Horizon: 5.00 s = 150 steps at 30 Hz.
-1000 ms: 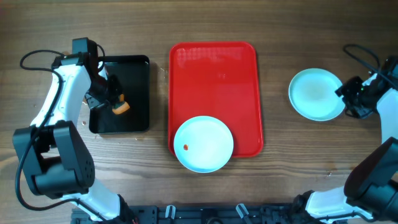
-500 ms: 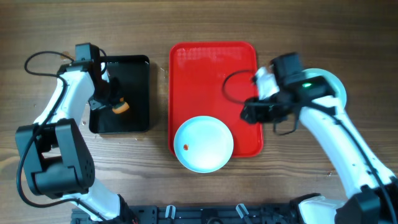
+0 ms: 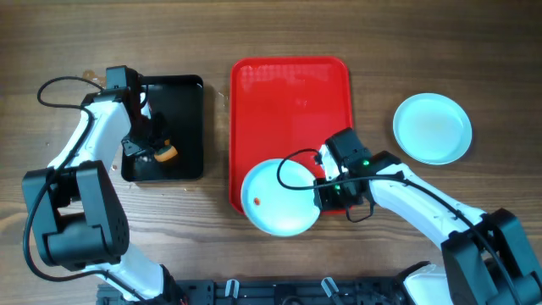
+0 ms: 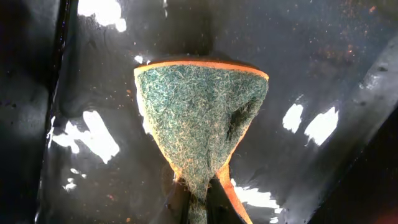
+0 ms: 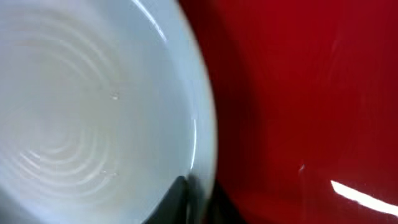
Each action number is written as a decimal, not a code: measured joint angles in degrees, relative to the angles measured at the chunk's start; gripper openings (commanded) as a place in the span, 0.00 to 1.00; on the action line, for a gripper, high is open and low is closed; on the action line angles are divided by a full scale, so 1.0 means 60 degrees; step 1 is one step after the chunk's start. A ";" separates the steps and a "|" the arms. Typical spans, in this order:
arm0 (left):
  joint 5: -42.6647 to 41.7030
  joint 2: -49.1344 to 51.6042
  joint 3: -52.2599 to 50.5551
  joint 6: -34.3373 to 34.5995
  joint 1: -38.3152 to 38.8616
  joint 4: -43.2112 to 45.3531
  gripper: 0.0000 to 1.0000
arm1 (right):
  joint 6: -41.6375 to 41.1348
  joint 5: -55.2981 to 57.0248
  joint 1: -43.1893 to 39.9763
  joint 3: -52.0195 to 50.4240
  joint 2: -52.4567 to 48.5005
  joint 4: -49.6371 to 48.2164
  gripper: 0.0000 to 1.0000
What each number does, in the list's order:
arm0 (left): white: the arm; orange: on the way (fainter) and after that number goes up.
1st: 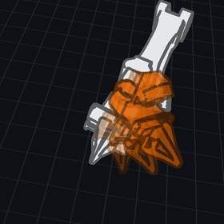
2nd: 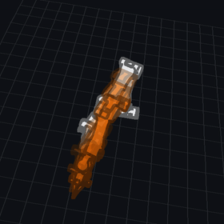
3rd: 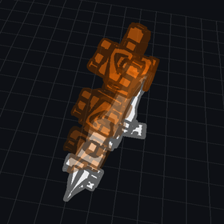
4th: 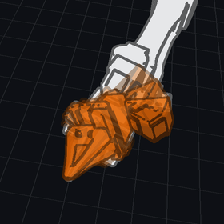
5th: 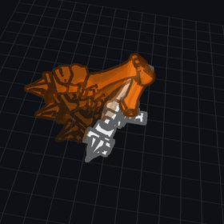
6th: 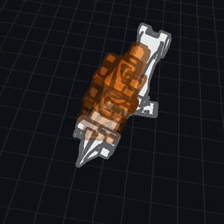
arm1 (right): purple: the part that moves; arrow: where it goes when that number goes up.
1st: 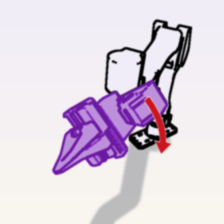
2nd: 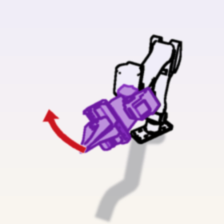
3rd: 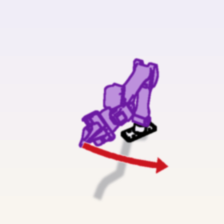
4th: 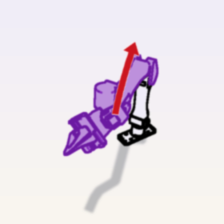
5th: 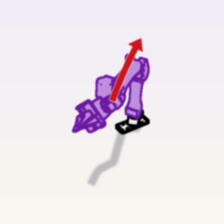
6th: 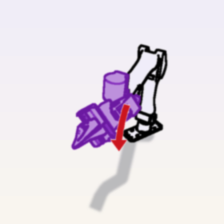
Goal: Clean dirty plates on tray and stack at the side
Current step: 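Move the right gripper to the last plate and grip its rim, then rub the sponge in the black tray water with the left gripper, then carry the sponge onto the last plate and scrub it with the left gripper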
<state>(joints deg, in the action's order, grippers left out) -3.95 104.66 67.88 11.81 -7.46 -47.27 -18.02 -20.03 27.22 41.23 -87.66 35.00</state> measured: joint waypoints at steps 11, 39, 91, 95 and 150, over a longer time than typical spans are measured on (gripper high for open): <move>0.0000 0.0000 0.0000 0.0000 0.0000 -0.0007 0.04 | -0.1858 0.2561 0.0000 0.1035 0.0000 -0.0561 0.04; 0.0011 -0.0310 -0.0233 0.0189 0.0000 0.0780 0.04 | -0.3213 0.4109 0.0004 0.1093 -0.0401 -0.1636 0.04; -0.0386 -0.1118 -0.1428 0.0113 0.0000 0.1056 0.05 | -0.3246 0.4102 0.0004 0.1093 -0.0401 -0.1756 0.04; -0.0361 -0.0965 -0.1909 0.0149 0.0011 0.1654 0.04 | -0.3246 0.4102 0.0004 0.1093 -0.0401 -0.1759 0.04; 0.0401 0.1654 0.1351 0.2994 0.6787 0.0918 0.04 | -0.2710 0.3909 0.0000 0.1100 -0.0484 -0.1993 0.29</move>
<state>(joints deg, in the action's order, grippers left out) -1.54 114.59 75.99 29.78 33.26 -41.76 -34.28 3.42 27.22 47.83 -90.56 23.05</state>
